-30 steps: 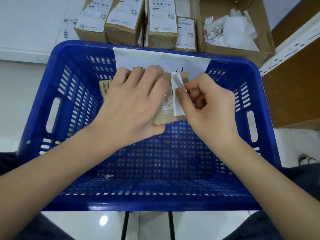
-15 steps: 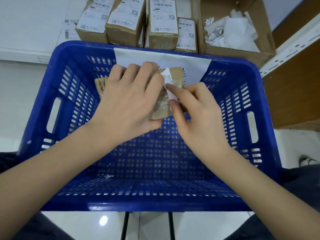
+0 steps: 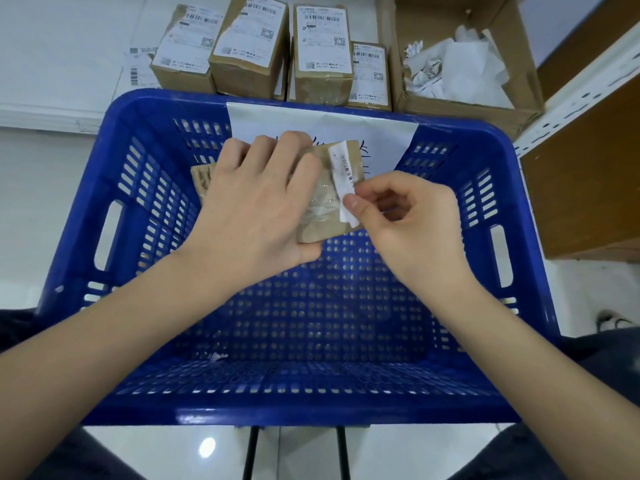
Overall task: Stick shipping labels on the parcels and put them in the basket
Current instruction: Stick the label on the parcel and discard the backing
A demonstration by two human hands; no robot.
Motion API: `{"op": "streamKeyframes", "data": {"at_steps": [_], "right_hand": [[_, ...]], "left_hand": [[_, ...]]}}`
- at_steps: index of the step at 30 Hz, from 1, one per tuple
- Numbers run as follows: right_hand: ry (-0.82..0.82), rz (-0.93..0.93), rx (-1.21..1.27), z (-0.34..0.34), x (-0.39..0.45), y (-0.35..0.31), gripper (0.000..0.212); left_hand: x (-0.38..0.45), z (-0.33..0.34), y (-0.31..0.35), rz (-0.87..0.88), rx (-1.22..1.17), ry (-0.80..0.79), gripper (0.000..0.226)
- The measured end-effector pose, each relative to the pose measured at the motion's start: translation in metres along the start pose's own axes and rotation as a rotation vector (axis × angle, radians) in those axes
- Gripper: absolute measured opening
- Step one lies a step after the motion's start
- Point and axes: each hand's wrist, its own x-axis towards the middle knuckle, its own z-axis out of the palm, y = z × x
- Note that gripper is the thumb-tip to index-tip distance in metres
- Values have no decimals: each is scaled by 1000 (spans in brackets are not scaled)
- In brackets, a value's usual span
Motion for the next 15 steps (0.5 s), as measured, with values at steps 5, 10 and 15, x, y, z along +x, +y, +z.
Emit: {"op": "streamKeyframes", "data": {"at_steps": [5, 10, 15], "right_hand": [[90, -242, -238, 7, -5, 7, 10], [158, -498, -380, 15, -6, 16, 15], [152, -587, -474, 21, -12, 16, 7]], "left_hand": [[0, -1, 2, 7, 14, 13, 53], [-1, -2, 3, -24, -44, 0, 52], [1, -4, 5, -96, -135, -28, 50]]}}
